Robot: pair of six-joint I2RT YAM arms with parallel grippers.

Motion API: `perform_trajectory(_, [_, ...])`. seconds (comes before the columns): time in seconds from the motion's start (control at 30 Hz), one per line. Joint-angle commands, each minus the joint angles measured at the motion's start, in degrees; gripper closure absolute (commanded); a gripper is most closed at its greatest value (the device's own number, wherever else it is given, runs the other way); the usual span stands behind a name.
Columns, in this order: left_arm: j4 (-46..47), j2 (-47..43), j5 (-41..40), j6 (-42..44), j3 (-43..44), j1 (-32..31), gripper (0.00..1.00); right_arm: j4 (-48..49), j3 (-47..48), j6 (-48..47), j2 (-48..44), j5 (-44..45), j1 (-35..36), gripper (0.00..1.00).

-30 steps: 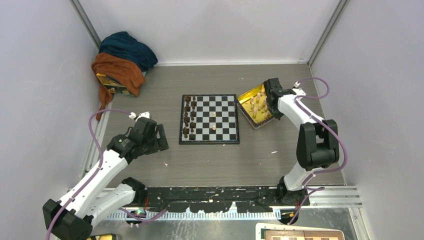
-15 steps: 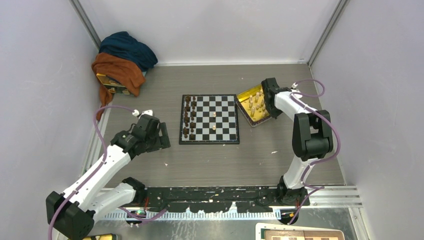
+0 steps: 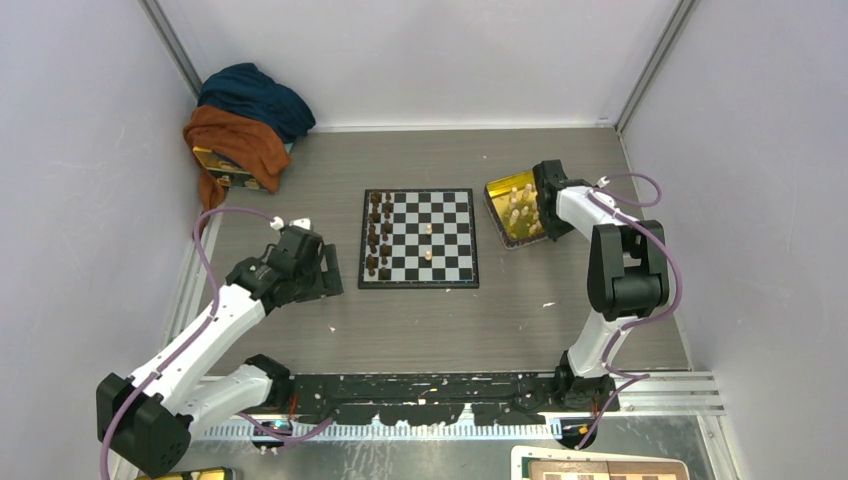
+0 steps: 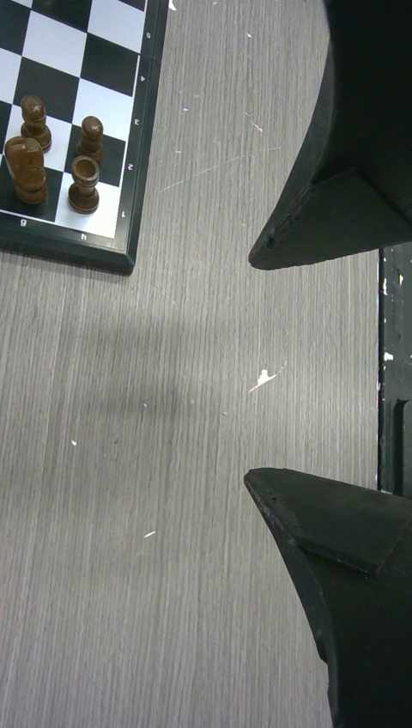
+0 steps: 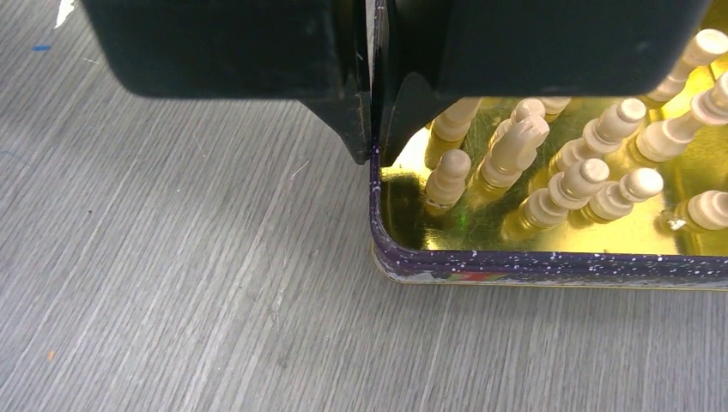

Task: Set up the chess pieces on the board
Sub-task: Place the storage box at the center of the board, then pick up the chess piece from the chessboard.

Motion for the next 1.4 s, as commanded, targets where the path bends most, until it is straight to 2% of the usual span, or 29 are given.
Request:
perform_trajectory(0.0, [1.66, -0.09, 0.5, 1.75, 2.84, -0.2, 0.13, 2.03, 0.09, 4.47, -0.73, 1.1, 0.06, 0.92])
perform_trajectory(0.23, [1.55, -0.61, 0.15, 2.1, 2.85, -0.16, 0.09, 2.25, 0.35, 1.91, -1.11, 1.49, 0.09, 0.61])
perform_trajectory(0.37, [1.52, -0.73, 0.14, 1.99, 2.86, -0.2, 0.08, 2.1, 0.71, -0.42, -2.06, 1.74, 0.11, 0.51])
perform_trajectory(0.57, [2.06, -1.51, -0.05, 1.24, 2.99, -0.2, 0.02, 1.48, 3.72, -9.1, -6.69, 5.23, 2.57, 0.49])
perform_trajectory(0.83, [9.76, -4.23, -0.05, -3.02, 0.85, -0.11, 0.01, 2.86, 12.71, -32.6, -9.78, 3.55, 9.8, 0.46])
perform_trajectory(0.9, [11.37, -5.48, -0.44, -5.94, -0.92, -0.07, 0.21, 6.27, 11.64, -35.96, -10.75, 0.56, 11.25, 0.47])
perform_trajectory(0.97, [13.49, -7.66, 0.32, -7.1, -3.03, 0.09, 0.26, 11.15, 8.61, -37.14, -12.53, -6.31, 11.52, 0.47])
perform_trajectory(1.0, [14.83, -8.76, 1.34, -6.76, -4.08, 0.14, 0.22, 13.66, 7.02, -37.16, -13.47, -9.32, 11.72, 0.47])
perform_trajectory(1.03, [15.93, -9.72, 1.96, -6.51, -5.17, 0.15, 0.08, 15.77, 5.95, -37.65, -14.06, -11.91, 12.26, 0.47])
perform_trajectory(1.07, [16.43, -10.49, 1.94, -6.55, -5.87, 0.22, 0.01, 16.46, 6.0, -38.42, -13.94, -13.12, 13.21, 0.47])
perform_trajectory(1.17, [15.07, -10.14, 1.09, -6.02, -5.88, 0.24, 0.0, 11.16, 11.35, -42.36, -9.44, -12.99, 17.38, 0.49])
perform_trajectory(1.37, [9.1, -1.39, -0.07, -4.66, -0.88, 0.23, 0.0, 7.82, 17.03, -46.22, -0.64, -14.44, 25.12, 0.49])
